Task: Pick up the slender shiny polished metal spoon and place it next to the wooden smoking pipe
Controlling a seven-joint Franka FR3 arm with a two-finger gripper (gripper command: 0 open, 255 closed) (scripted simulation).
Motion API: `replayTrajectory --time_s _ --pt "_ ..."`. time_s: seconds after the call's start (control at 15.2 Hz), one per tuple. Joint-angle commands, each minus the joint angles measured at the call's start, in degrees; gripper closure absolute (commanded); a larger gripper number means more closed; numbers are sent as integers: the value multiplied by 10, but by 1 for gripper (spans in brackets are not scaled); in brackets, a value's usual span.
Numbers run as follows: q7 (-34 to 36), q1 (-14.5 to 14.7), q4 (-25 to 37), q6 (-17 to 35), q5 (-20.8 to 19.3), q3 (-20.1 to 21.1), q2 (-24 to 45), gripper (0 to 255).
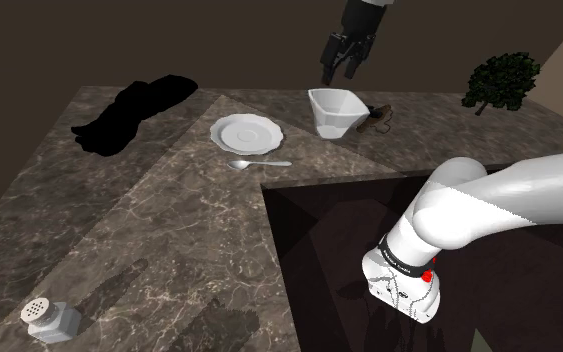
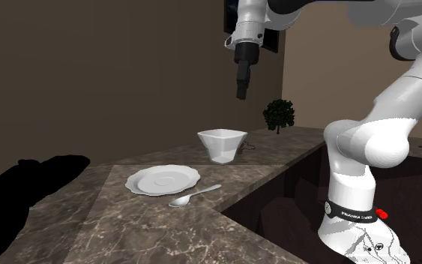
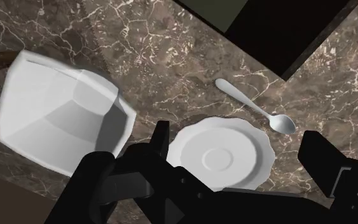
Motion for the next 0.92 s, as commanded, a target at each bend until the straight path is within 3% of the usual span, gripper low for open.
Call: replayTrajectory --time_s 0.0,0.46,0.86 --pt "0 0 0 0 0 0 0 0" --pt "103 2 -96 151 35 57 26 0" --pt "193 4 -140 290 56 111 96 0"
